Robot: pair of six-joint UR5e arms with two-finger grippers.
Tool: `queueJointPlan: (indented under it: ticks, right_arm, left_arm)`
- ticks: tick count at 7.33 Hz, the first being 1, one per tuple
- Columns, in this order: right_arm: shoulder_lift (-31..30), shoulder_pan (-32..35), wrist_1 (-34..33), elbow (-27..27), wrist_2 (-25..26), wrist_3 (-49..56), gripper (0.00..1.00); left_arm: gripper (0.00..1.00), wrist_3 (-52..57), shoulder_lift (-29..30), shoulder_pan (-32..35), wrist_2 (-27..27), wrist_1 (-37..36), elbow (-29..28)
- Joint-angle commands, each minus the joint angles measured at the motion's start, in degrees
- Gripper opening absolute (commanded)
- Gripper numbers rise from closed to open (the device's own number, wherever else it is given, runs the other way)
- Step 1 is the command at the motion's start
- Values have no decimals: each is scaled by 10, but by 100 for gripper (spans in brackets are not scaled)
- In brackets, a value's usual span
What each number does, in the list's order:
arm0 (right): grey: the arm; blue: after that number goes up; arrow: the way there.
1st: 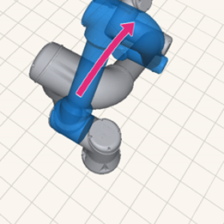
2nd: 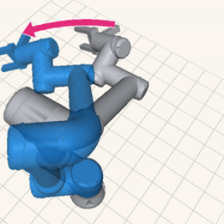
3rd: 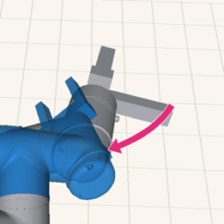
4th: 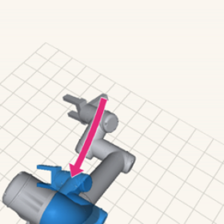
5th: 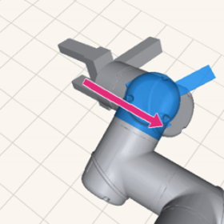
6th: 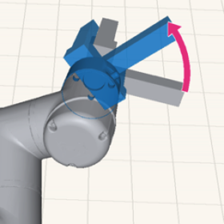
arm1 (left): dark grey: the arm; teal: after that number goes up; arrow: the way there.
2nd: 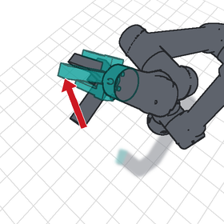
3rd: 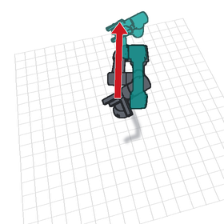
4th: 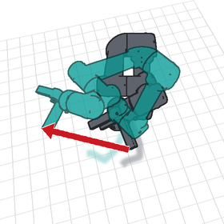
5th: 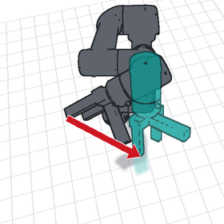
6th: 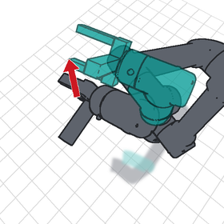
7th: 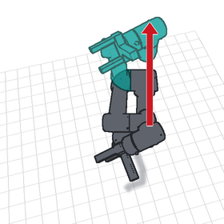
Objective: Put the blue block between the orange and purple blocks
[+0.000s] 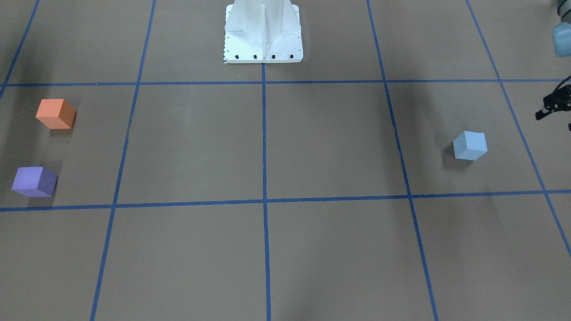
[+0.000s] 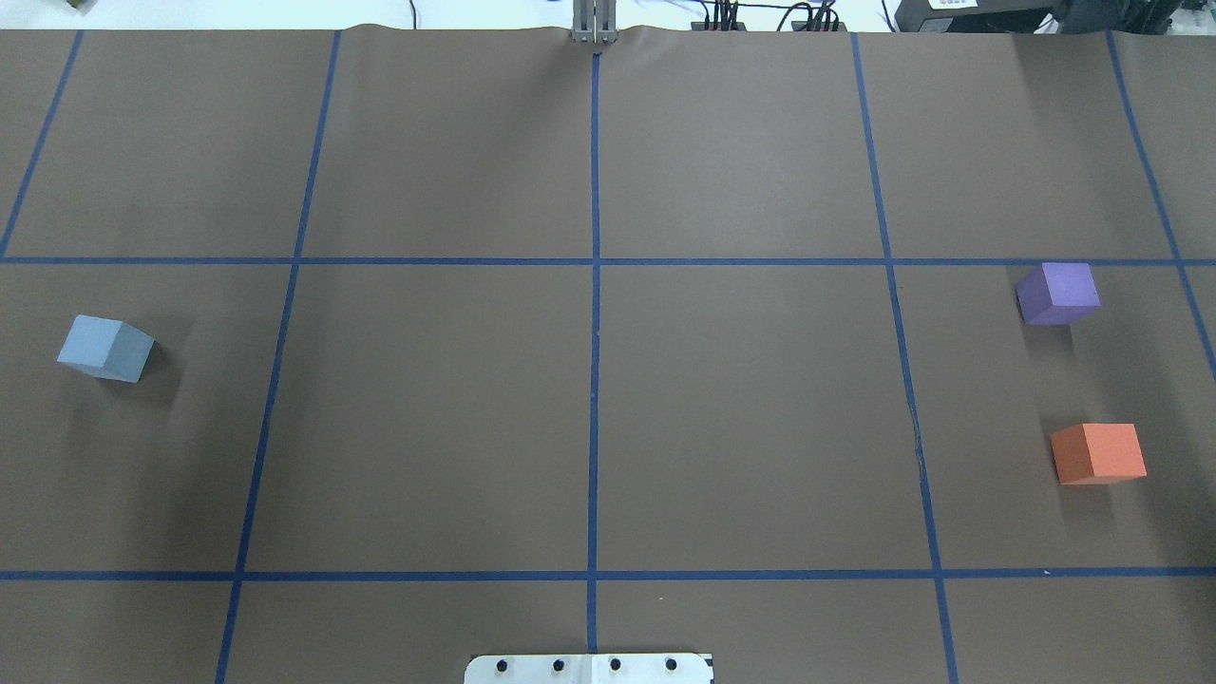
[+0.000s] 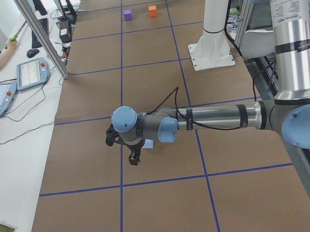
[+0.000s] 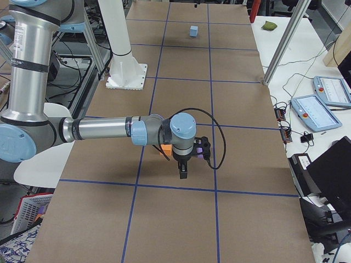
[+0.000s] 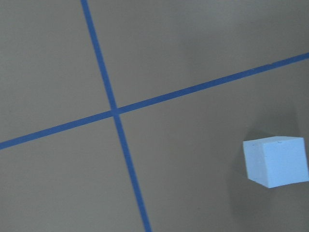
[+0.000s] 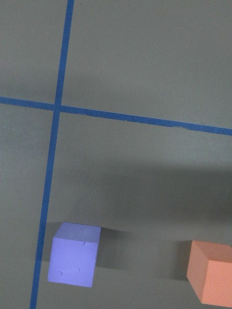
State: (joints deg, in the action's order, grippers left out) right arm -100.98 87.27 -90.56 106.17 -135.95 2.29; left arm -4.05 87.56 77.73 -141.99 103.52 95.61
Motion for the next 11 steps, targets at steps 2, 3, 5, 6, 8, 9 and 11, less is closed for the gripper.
queueJointPlan:
  ticks: [2, 3, 5, 6, 8, 9, 11]
  right_arm:
    - [0, 0, 5, 0, -2, 0, 100]
    - [0, 0, 5, 0, -2, 0, 100]
    - [0, 0, 5, 0, -2, 0, 100]
    - [0, 0, 5, -1, -2, 0, 100]
    - [0, 0, 5, -1, -2, 0, 100]
    - [0, 0, 5, 0, -2, 0, 100]
    - [0, 0, 5, 0, -2, 0, 100]
  left_arm:
    - [100, -245, 1, -132, 77, 162, -4]
    - [100, -260, 5, -165, 129, 170, -5]
    - [100, -275, 5, -188, 148, 169, -5]
    - [100, -292, 6, -207, 149, 169, -6]
    - [100, -295, 9, -227, 171, 170, -21]
    - [97, -294, 17, -230, 172, 171, -41]
    - [62, -298, 32, -234, 172, 170, -57]
